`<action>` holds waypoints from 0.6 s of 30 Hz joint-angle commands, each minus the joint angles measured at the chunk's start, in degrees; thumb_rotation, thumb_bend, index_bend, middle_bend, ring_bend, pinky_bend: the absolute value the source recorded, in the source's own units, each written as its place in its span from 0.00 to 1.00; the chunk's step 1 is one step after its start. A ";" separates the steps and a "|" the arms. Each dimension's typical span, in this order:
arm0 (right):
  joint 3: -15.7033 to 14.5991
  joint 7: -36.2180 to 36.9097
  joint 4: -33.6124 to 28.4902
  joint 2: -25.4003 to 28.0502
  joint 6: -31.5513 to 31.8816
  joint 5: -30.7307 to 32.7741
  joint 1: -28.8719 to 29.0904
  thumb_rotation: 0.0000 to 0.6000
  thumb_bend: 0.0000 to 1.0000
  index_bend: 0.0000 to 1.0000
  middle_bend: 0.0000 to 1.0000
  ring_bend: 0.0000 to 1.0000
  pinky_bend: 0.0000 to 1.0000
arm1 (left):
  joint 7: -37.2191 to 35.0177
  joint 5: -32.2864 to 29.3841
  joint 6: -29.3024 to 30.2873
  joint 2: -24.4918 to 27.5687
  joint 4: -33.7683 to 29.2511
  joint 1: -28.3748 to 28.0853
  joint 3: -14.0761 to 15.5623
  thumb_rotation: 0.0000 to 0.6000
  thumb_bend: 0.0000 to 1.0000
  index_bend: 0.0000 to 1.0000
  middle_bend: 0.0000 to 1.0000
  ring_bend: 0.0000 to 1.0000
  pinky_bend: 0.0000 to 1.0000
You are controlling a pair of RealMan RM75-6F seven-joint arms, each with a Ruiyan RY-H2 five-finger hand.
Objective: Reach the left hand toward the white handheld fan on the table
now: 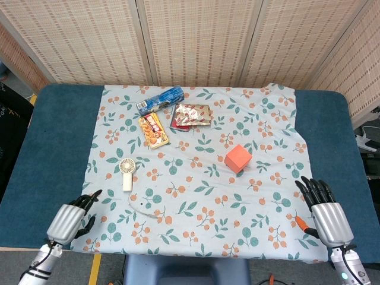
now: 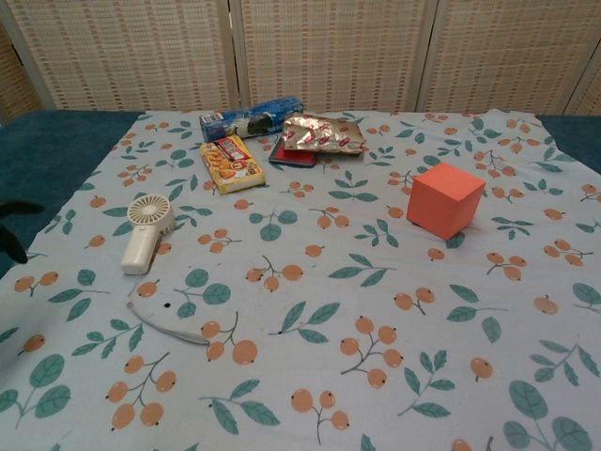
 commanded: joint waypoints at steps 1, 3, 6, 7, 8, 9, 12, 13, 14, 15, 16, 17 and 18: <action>0.02 -0.10 0.29 -0.28 -0.47 0.40 0.14 1.00 0.16 0.00 0.00 0.00 0.00 | -0.09 -0.45 -3.76 -3.97 4.58 -3.62 -1.55 1.00 0.95 0.00 0.79 0.70 0.89; 0.14 -0.20 0.62 -0.52 -0.80 0.78 0.26 1.00 0.16 0.00 0.00 0.00 0.00 | 0.19 -1.05 -5.52 -5.53 6.25 -4.97 -1.95 1.00 1.00 0.00 0.86 0.76 0.92; 0.20 -0.27 0.89 -0.72 -1.12 1.15 0.36 1.00 0.16 0.00 0.00 0.00 0.00 | 0.66 -2.88 -8.20 -7.65 8.27 -6.84 -3.01 1.00 1.00 0.00 0.90 0.79 0.94; 0.24 -0.28 0.93 -0.74 -1.12 1.20 0.37 1.00 0.16 0.00 0.00 0.00 0.00 | 0.86 -3.57 -8.86 -8.18 8.78 -7.30 -3.40 1.00 1.00 0.00 0.91 0.80 0.95; 0.27 -0.29 0.97 -0.75 -1.11 1.24 0.37 1.00 0.16 0.00 0.00 0.00 0.00 | 0.98 -4.24 -9.41 -8.71 9.27 -7.72 -3.80 1.00 1.00 0.00 0.92 0.80 0.95; 0.31 -0.30 1.01 -0.76 -1.07 1.32 0.35 1.00 0.16 0.00 0.00 0.00 0.00 | 1.07 -5.12 -10.13 -9.37 9.88 -8.22 -4.24 1.00 1.00 0.00 0.93 0.81 0.95; 0.44 -0.40 1.06 -0.74 -0.93 1.58 0.28 1.00 0.16 0.00 0.00 0.00 0.00 | 1.51 -6.42 -11.38 -10.65 11.12 -9.33 -4.79 1.00 1.00 0.00 0.94 0.82 0.96; 0.47 -0.39 1.07 -0.73 -0.93 1.68 0.27 1.00 0.16 0.00 0.00 0.00 0.00 | 1.70 -6.62 -11.60 -11.00 11.57 -9.59 -4.83 1.00 1.00 0.00 0.94 0.82 0.96; 0.48 -0.37 1.05 -0.72 -0.93 1.74 0.26 1.00 0.16 0.00 0.00 0.00 0.00 | 1.99 -6.85 -11.81 -11.30 12.00 -9.83 -4.85 1.00 1.00 0.00 0.94 0.82 0.96; 0.49 -0.36 1.05 -0.68 -0.91 1.79 0.24 1.00 0.16 0.00 0.00 0.00 0.00 | 2.35 -7.18 -12.13 -11.65 12.50 -10.13 -4.88 1.00 1.00 0.00 0.95 0.82 0.96; 0.51 -0.36 1.05 -0.66 -0.89 1.82 0.24 1.00 0.16 0.00 0.00 0.00 0.00 | 2.63 -7.47 -12.43 -11.86 12.80 -10.34 -4.89 1.00 1.00 0.00 0.95 0.82 0.97; 0.55 -0.36 1.04 -0.64 -0.85 1.85 0.23 1.00 0.16 0.00 0.00 0.00 0.00 | 3.01 -7.88 -12.84 -12.05 13.13 -10.62 -4.90 1.00 1.00 0.00 0.95 0.82 0.97; 0.57 -0.38 1.05 -0.63 -0.82 1.86 0.22 1.00 0.16 0.00 0.00 0.00 0.00 | 3.29 -8.12 -13.07 -12.18 13.26 -10.80 -4.89 1.00 1.00 0.00 0.95 0.82 0.97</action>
